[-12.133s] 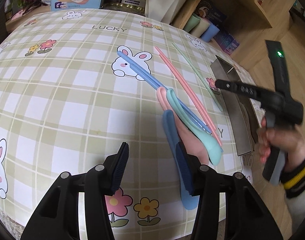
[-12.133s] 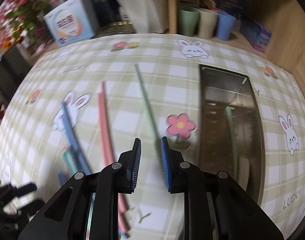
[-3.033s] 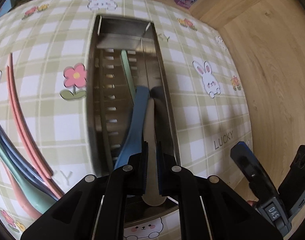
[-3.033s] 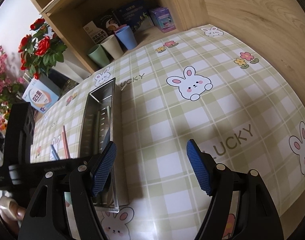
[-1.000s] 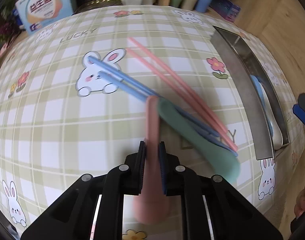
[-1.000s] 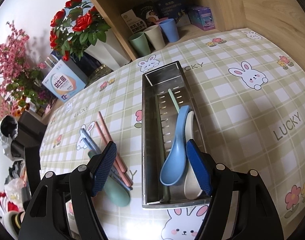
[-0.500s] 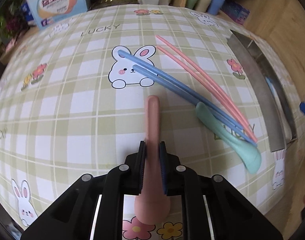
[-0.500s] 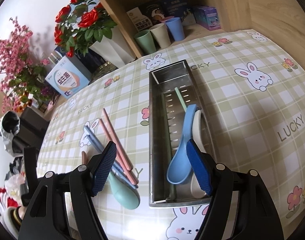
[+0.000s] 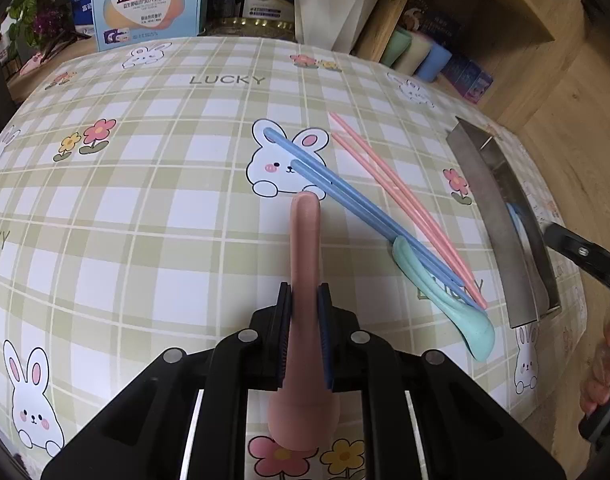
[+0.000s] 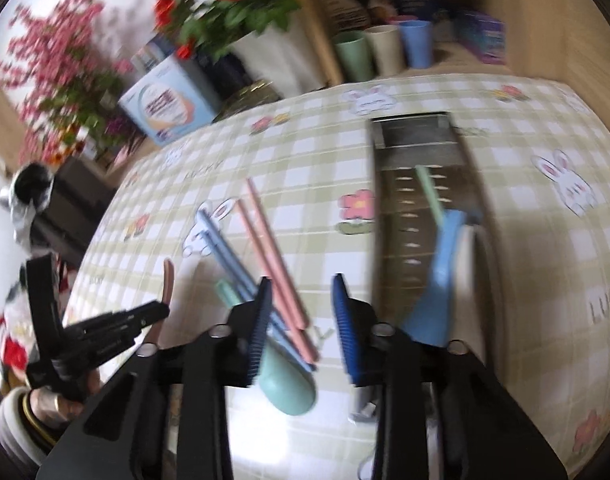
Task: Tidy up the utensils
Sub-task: 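Close the right gripper on a pink chopstick and lift it while the left gripper holds the pink spoon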
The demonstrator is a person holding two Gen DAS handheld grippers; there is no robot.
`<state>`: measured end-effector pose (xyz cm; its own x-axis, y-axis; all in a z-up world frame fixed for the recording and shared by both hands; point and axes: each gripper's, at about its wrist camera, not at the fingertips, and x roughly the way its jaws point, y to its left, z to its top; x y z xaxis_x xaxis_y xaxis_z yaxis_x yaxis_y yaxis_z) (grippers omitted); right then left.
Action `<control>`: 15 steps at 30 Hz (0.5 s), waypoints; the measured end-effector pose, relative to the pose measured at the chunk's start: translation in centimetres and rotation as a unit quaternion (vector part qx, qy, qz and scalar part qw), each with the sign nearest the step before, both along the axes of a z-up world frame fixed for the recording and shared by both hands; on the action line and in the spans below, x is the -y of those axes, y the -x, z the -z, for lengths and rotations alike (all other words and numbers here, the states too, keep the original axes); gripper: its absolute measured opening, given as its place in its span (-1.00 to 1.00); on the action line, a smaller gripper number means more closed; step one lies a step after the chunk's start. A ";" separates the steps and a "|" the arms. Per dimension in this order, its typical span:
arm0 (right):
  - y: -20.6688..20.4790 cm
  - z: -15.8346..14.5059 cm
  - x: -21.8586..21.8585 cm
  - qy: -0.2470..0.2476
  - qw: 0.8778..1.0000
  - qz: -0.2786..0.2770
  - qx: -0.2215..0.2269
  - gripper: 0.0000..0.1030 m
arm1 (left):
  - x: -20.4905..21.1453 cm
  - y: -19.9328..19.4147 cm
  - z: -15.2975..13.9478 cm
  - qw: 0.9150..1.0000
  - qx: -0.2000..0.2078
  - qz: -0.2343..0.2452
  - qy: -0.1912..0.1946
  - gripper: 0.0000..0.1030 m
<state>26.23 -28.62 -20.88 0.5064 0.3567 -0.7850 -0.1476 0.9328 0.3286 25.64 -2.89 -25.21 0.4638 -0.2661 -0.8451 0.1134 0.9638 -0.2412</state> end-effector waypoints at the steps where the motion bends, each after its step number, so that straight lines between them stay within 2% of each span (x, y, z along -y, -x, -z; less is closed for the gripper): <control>1: -0.5 0.1 -0.8 0.012 1.000 -0.012 -0.001 -0.64 | -0.1 0.0 0.0 1.000 0.002 0.000 0.003 -0.75; 4: -2.5 1.0 -3.3 0.050 0.998 -0.046 -0.013 -0.70 | -0.8 0.3 0.0 1.000 0.008 -0.003 0.020 -0.75; 7: -4.6 2.5 -5.1 0.070 0.995 -0.058 -0.037 -0.71 | -1.6 0.4 -0.1 0.999 0.015 -0.008 0.032 -0.75; 15: -8.8 5.9 -8.0 0.108 0.990 -0.054 -0.075 -0.71 | -3.7 0.7 -0.7 0.998 0.044 -0.025 0.038 -0.75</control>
